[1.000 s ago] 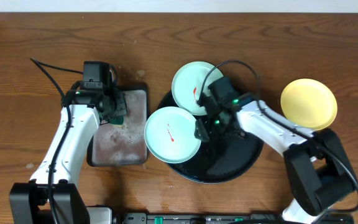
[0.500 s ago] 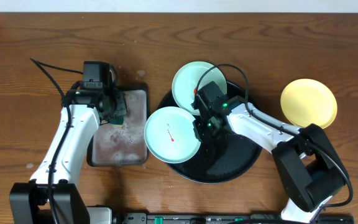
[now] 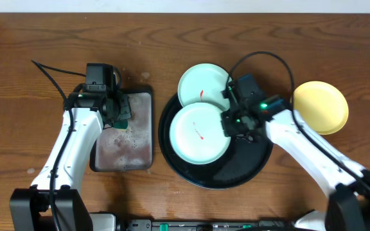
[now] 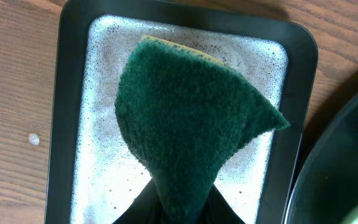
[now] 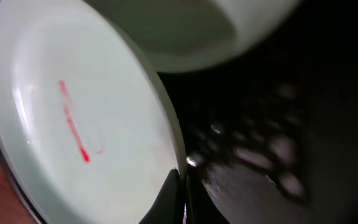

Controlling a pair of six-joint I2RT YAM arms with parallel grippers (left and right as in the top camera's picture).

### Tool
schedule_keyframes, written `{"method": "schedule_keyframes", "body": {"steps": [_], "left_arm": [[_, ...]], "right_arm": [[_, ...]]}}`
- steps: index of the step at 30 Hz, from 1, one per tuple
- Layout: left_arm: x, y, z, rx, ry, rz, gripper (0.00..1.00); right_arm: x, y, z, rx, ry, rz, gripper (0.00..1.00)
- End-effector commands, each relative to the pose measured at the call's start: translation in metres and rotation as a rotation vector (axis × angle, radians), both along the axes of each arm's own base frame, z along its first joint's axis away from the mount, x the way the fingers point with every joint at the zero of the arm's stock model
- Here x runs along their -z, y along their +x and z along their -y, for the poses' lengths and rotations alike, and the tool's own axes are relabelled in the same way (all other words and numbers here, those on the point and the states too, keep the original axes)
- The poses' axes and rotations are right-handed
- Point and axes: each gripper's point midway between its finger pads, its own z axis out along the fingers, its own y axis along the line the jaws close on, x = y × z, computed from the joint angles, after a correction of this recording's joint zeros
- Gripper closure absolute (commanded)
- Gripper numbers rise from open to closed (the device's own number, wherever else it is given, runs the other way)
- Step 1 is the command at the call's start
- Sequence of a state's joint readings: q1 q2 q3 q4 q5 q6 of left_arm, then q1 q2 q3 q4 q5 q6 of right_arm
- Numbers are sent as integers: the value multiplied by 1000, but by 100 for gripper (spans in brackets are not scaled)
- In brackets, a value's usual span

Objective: Clean dirty plates on tray and stack at the side

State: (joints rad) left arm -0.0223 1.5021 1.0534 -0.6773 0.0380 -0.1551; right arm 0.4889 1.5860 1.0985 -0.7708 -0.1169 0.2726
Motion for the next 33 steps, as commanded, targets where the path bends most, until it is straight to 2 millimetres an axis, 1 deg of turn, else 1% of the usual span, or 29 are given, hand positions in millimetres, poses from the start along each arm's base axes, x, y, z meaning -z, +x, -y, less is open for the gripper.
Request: {"method": "schedule_keyframes", "body": {"steps": [1, 6, 12, 16, 19, 20, 21, 22, 23, 25, 27, 29, 30, 33], "left_arm": [[6, -3, -4, 5, 22, -19, 84], [6, -3, -4, 5, 22, -19, 84], [6, -3, -4, 5, 22, -19, 84], [6, -3, -4, 5, 22, -19, 84], [6, -3, -4, 5, 22, -19, 84], [6, -3, -4, 5, 22, -19, 84], [6, -3, -4, 5, 22, -19, 84], [6, -3, -4, 5, 22, -19, 84], [6, -3, -4, 5, 22, -19, 84], [6, -3, -4, 5, 22, -19, 84], [6, -3, -4, 5, 22, -20, 84], [6, -3, -4, 5, 22, -20, 84], [6, -3, -4, 5, 22, -20, 84], [6, -3, -4, 5, 22, -19, 84]], "right_arm": [[-1, 2, 25, 27, -102, 19, 99], [16, -13, 33, 22, -152, -73, 99], [44, -12, 35, 21, -194, -132, 99], [68, -17, 37, 16, -228, -197, 99], [80, -20, 39, 15, -244, -230, 99], [82, -20, 39, 15, -246, -233, 99], [84, -19, 39, 15, -247, -234, 97], [84, -18, 38, 15, -245, -231, 91], [84, -17, 38, 15, -242, -226, 88], [84, -15, 36, 16, -238, -217, 87], [84, -13, 35, 16, -233, -209, 79], [84, -12, 35, 16, -232, -206, 74], [84, -12, 35, 17, -232, -206, 73], [85, -13, 35, 16, -233, -209, 77]]}}
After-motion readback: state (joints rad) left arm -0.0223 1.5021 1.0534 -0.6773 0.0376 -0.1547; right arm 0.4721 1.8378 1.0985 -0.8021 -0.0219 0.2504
